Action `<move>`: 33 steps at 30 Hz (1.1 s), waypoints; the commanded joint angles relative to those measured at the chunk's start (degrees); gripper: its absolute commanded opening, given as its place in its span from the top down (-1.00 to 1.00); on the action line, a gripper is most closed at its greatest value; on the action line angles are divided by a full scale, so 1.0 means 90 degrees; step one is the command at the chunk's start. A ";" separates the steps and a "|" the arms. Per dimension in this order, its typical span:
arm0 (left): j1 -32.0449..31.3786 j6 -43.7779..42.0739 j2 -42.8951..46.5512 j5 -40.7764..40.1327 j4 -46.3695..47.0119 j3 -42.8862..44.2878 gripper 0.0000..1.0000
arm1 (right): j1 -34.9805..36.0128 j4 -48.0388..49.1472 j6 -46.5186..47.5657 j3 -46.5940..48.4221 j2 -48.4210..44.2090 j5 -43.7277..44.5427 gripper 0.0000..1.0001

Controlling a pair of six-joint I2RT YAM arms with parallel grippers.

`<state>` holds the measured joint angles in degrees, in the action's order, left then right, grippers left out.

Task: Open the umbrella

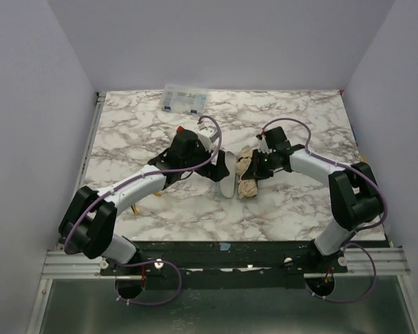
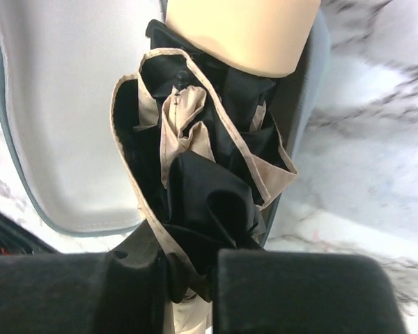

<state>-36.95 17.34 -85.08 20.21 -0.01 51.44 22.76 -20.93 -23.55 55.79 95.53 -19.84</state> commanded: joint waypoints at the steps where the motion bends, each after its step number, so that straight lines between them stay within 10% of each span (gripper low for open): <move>1: 0.0585 -0.0793 0.0831 -0.0036 -0.0440 0.0553 -0.97 | -0.0428 0.0071 0.0207 0.0448 0.0380 0.0707 0.99; 21: 0.2904 -0.1700 0.3316 -0.0671 -0.2527 0.0557 -0.97 | -0.1143 0.0926 -0.0389 0.6948 0.5309 -0.0313 0.99; 33: 0.3021 -0.2125 0.3644 0.0267 -0.2416 0.0533 -0.97 | -0.1199 0.2142 0.0080 0.6001 0.3360 -0.2059 0.99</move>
<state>-10.11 0.21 -51.05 17.10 -21.56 54.81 12.25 -8.88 -26.06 114.93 138.58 -27.83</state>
